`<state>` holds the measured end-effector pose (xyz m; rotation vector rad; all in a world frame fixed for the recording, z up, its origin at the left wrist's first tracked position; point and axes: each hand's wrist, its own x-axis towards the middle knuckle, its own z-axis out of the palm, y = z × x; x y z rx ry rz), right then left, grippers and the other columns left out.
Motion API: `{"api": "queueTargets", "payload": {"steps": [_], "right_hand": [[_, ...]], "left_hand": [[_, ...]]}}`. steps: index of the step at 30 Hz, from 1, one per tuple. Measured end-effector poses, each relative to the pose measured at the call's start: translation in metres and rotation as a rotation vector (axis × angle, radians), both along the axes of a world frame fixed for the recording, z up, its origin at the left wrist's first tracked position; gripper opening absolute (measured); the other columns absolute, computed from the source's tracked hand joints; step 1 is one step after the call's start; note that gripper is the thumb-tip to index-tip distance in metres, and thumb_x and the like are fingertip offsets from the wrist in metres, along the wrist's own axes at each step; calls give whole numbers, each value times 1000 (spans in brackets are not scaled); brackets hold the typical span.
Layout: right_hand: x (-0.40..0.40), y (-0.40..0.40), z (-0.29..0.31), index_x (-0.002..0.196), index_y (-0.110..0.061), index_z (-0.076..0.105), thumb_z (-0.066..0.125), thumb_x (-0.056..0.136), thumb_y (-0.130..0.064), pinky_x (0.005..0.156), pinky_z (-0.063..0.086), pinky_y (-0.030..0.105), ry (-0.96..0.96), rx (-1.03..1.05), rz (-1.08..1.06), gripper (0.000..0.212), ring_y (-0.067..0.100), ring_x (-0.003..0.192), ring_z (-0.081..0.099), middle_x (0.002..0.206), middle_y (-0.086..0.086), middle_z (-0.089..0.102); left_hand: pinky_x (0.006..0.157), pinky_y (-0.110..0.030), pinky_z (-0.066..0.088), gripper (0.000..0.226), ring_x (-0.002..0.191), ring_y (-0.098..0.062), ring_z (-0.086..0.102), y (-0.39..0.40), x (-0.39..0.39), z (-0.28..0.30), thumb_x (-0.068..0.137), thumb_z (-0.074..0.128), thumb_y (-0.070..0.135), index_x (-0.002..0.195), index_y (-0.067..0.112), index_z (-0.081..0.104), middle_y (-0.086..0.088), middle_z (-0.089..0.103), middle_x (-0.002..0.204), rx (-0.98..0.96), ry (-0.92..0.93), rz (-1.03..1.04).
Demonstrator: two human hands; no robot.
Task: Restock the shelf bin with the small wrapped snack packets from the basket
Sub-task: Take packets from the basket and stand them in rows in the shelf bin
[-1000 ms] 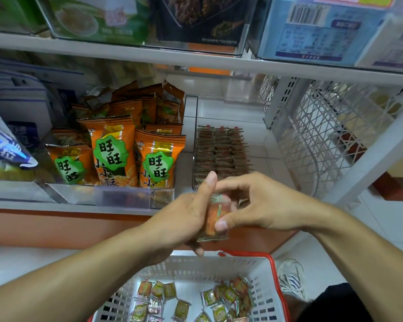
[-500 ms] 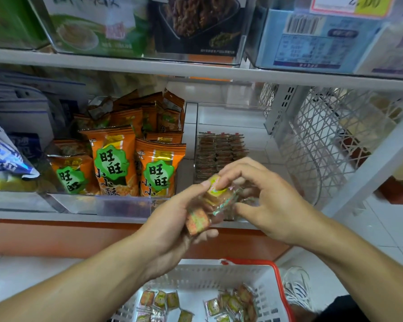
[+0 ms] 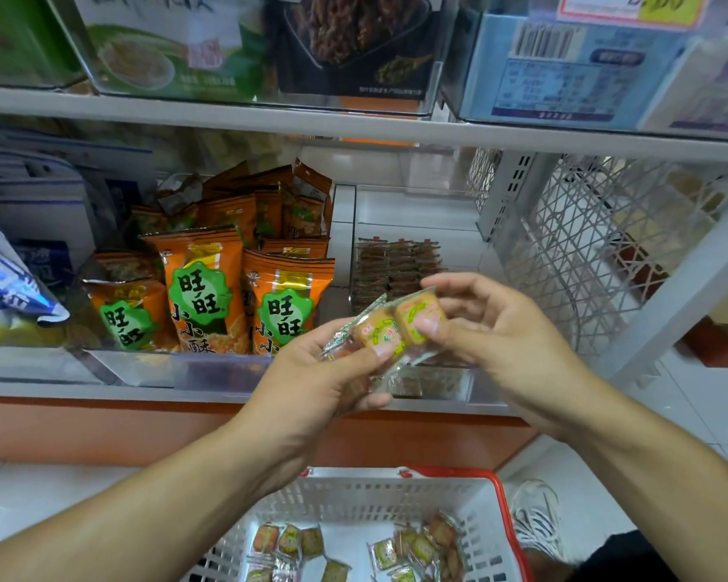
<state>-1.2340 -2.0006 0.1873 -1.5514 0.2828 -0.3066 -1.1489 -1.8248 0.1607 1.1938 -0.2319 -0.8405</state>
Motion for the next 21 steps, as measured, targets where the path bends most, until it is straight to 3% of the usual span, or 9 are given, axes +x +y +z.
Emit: {"api": "queueTargets", "payload": {"steps": [2, 5, 8, 10, 13, 17, 19, 21], "right_hand": [[1, -3, 3, 118, -10, 60, 76, 68, -10, 62, 56, 22, -18, 115, -62, 53, 14, 73, 71, 83, 0, 73], [1, -10, 6, 104, -13, 67, 81, 59, -12, 77, 54, 34, 20, 202, -80, 47, 21, 81, 69, 84, 2, 72], [-2, -11, 8, 93, -15, 78, 85, 54, -16, 73, 57, 31, 73, 225, 47, 40, 23, 85, 68, 92, 7, 73], [-2, -6, 6, 99, -17, 78, 85, 59, -19, 69, 59, 29, 93, 192, 103, 41, 22, 85, 68, 98, 10, 74], [-1, 0, -1, 110, -13, 71, 81, 65, -19, 70, 60, 30, 125, 147, 8, 46, 20, 80, 70, 93, 7, 75], [-2, -7, 3, 97, -13, 76, 82, 64, -18, 68, 61, 31, 115, 165, 25, 34, 20, 77, 72, 89, 7, 75], [-5, -13, 7, 96, -15, 78, 83, 63, -15, 69, 61, 30, 123, 106, 108, 33, 20, 80, 72, 93, 8, 75], [-7, -18, 6, 107, -17, 74, 84, 60, -10, 76, 61, 28, 169, 3, 162, 49, 20, 87, 71, 100, 11, 75]], "left_hand": [[60, -24, 59, 40, 82, -6, 73, -1, 2, -1, 61, 83, 24, 101, 19, 79, -2, 78, 103, -2, 17, 20], [59, -25, 59, 42, 82, -9, 73, 0, 2, -2, 62, 84, 22, 103, 17, 78, -5, 77, 104, 0, 27, 38], [58, -25, 59, 50, 82, -13, 74, 0, 1, -4, 61, 85, 19, 109, 16, 73, -7, 77, 104, 31, 6, 82], [60, -25, 58, 52, 78, -12, 73, -1, 0, -4, 59, 86, 19, 108, 13, 71, -6, 76, 98, 45, -39, 80], [61, -25, 58, 41, 73, -11, 70, 0, -1, -5, 63, 87, 18, 100, 14, 72, -4, 74, 87, 49, -94, 56], [59, -26, 58, 16, 60, -16, 44, 1, 2, -8, 83, 80, 18, 99, 20, 77, -12, 52, 74, 106, -102, 77], [58, -26, 57, 23, 64, -21, 39, 1, 4, -9, 85, 78, 24, 108, 21, 76, -14, 48, 82, 124, -124, 56], [56, -25, 57, 33, 54, -13, 39, 1, 3, -9, 81, 79, 30, 113, 21, 76, -10, 47, 69, 127, -175, 28]]}}
